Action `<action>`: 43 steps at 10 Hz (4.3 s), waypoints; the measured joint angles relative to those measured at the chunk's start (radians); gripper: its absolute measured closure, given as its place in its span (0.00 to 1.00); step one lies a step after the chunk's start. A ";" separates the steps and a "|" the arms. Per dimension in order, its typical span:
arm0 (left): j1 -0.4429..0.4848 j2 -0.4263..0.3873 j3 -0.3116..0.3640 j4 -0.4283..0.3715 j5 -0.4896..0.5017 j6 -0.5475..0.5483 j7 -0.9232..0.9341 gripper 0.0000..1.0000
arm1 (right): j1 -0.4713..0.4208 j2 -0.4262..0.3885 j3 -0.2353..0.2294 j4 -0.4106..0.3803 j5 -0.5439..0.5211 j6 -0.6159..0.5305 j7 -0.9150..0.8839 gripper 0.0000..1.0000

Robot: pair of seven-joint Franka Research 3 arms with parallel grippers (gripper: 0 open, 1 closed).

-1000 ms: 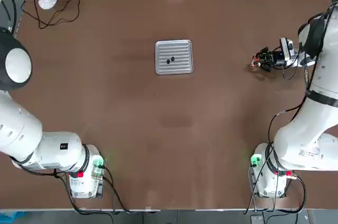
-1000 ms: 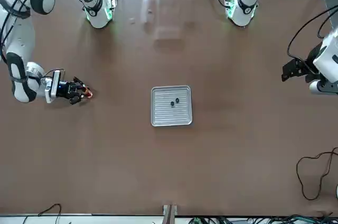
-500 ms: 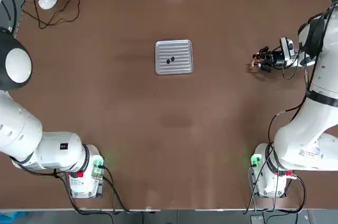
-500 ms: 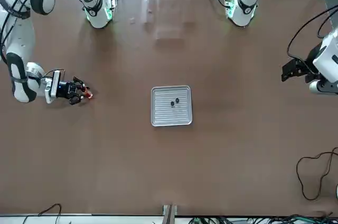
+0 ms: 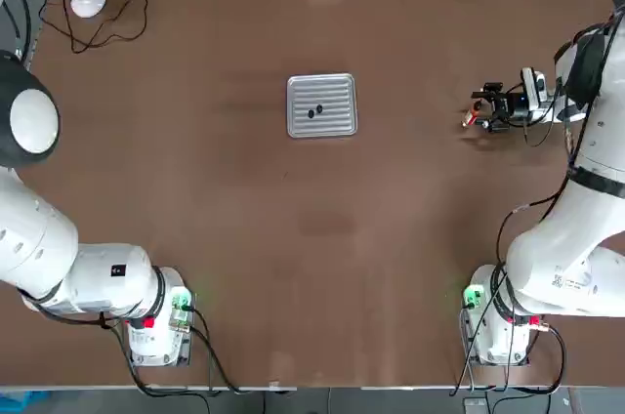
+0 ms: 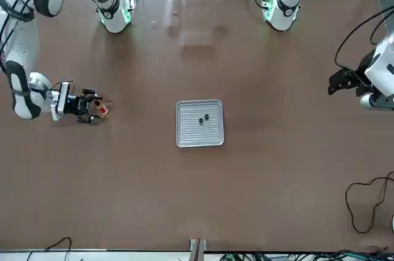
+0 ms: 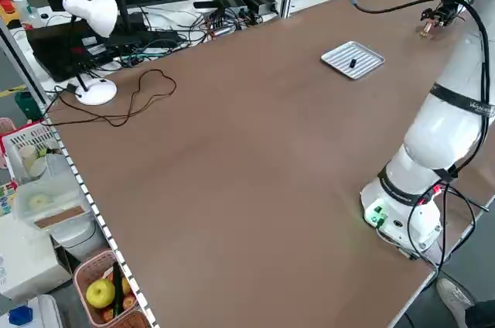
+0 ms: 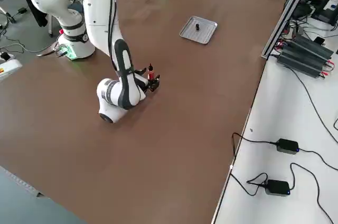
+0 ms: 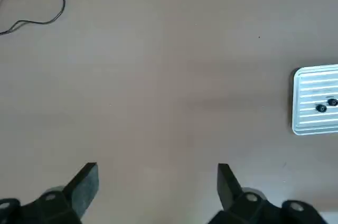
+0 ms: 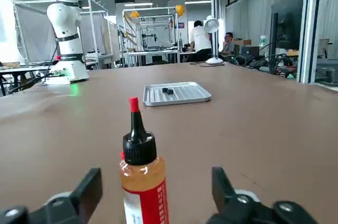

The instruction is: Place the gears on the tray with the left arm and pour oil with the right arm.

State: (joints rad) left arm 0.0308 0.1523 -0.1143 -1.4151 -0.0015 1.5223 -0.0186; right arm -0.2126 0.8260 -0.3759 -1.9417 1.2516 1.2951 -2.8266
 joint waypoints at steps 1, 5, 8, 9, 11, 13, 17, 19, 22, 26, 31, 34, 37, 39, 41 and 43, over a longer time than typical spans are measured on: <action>0.000 0.000 0.000 0.000 0.000 0.002 0.000 0.01 | -0.007 -0.008 0.005 0.000 0.000 0.000 0.004 0.00; 0.004 0.000 0.005 -0.001 0.000 0.004 0.000 0.01 | -0.008 -0.046 0.016 -0.013 -0.001 -0.006 0.008 0.00; 0.035 0.000 0.011 -0.001 0.000 0.004 0.000 0.01 | -0.008 -0.104 0.016 -0.046 -0.002 -0.013 0.029 0.00; 0.038 0.000 0.012 0.000 0.000 0.005 0.000 0.01 | -0.008 -0.130 0.016 -0.055 -0.002 -0.016 0.050 0.00; 0.039 0.000 0.012 0.008 0.000 0.007 0.000 0.01 | -0.007 -0.211 0.017 -0.067 -0.023 -0.024 0.094 0.00; 0.050 0.000 0.013 0.015 0.000 0.007 0.000 0.01 | -0.006 -0.314 0.018 -0.074 -0.056 -0.025 0.183 0.00; 0.078 0.000 0.012 0.016 0.000 0.007 0.001 0.01 | 0.002 -0.513 0.024 -0.078 -0.161 0.135 0.596 0.00; 0.078 0.000 0.012 0.016 0.000 0.007 0.001 0.01 | 0.040 -0.626 0.026 -0.080 -0.243 0.237 0.815 0.00; 0.078 -0.001 0.012 0.017 0.000 0.007 0.001 0.01 | 0.129 -0.737 0.030 -0.076 -0.444 0.377 1.135 0.00; 0.076 -0.020 0.011 0.018 0.000 0.000 0.040 0.01 | 0.189 -0.766 0.034 0.081 -0.760 0.393 1.517 0.00; 0.074 -0.030 0.000 0.010 0.000 -0.017 0.041 0.01 | 0.256 -0.766 0.039 0.208 -0.989 0.258 2.042 0.00; 0.072 -0.036 -0.003 0.007 0.000 -0.018 0.041 0.01 | 0.315 -0.766 0.040 0.340 -1.124 0.170 2.303 0.00; 0.070 -0.055 -0.011 -0.016 0.000 -0.019 0.041 0.01 | 0.334 -0.767 0.086 0.469 -1.146 0.078 2.633 0.00; 0.070 -0.084 -0.011 -0.045 -0.001 -0.019 0.041 0.01 | 0.349 -0.768 0.113 0.529 -1.187 0.061 2.756 0.00; 0.071 -0.097 -0.011 -0.057 -0.001 -0.019 0.040 0.01 | 0.350 -0.767 0.130 0.560 -1.195 0.060 2.782 0.00; 0.074 -0.098 -0.011 -0.059 -0.001 -0.019 0.041 0.01 | 0.306 -0.767 0.191 0.586 -1.199 0.053 2.803 0.00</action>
State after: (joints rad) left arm 0.1044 0.0547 -0.1249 -1.4737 -0.0022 1.5036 0.0228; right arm 0.0937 0.0586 -0.1850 -1.3556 0.0530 1.3485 -0.0238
